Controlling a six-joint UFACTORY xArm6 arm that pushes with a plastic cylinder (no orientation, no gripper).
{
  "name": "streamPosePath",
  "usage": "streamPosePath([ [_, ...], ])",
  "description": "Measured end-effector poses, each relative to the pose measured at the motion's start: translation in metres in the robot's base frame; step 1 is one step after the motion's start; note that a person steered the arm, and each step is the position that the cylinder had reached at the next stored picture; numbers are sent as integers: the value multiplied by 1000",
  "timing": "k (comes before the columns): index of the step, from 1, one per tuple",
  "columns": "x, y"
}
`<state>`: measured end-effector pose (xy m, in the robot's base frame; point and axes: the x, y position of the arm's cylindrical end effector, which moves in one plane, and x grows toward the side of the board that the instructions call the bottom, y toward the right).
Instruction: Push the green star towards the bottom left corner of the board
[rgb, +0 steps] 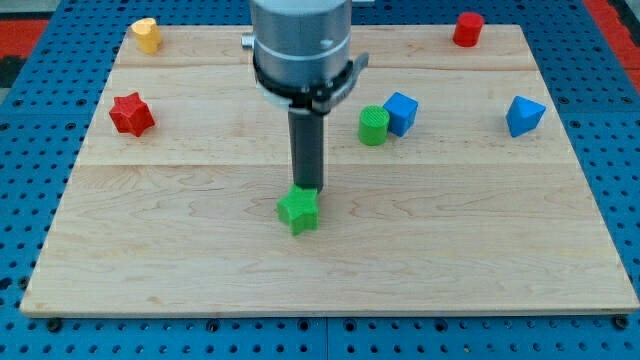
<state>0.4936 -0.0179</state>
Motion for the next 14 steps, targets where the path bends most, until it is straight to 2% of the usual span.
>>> streamPosePath([
  [3, 105, 10],
  [4, 125, 19],
  [5, 125, 8],
  [7, 114, -51],
  [8, 96, -57],
  [9, 81, -15],
  [10, 70, -13],
  [14, 62, -120],
])
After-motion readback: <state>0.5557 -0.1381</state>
